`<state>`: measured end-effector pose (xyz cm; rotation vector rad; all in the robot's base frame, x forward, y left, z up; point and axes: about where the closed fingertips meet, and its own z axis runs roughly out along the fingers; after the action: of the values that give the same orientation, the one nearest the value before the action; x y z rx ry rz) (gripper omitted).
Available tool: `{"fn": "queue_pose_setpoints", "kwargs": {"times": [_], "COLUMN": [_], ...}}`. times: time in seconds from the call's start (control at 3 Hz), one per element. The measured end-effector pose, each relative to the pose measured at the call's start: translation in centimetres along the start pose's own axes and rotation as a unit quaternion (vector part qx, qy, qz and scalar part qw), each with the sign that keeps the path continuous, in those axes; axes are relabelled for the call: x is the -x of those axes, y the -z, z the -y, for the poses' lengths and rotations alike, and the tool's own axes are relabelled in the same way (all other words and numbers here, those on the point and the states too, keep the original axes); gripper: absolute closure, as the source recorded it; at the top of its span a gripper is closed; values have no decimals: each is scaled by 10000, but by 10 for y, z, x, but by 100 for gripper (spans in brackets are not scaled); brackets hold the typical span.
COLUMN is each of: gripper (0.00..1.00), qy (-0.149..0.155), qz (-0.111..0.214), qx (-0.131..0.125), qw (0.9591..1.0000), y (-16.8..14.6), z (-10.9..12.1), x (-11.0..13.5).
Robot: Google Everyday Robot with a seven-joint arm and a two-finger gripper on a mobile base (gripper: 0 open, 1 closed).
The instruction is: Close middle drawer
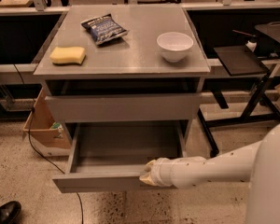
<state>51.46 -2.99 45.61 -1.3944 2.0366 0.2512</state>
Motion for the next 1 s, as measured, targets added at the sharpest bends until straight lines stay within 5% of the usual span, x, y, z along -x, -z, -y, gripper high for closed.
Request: {"fn": "queue_pose_setpoints", "kwargs": {"times": [0.33,0.67,1.0], "gripper": [9,0,15], "qy": [18,18,-163], "qz": [167,207,157], "qx": [-100,-119,54], "qw": [9998,9997,9997], "y": [14,32,50], "z": [6,3,-26], "x": [9,9,-6]}}
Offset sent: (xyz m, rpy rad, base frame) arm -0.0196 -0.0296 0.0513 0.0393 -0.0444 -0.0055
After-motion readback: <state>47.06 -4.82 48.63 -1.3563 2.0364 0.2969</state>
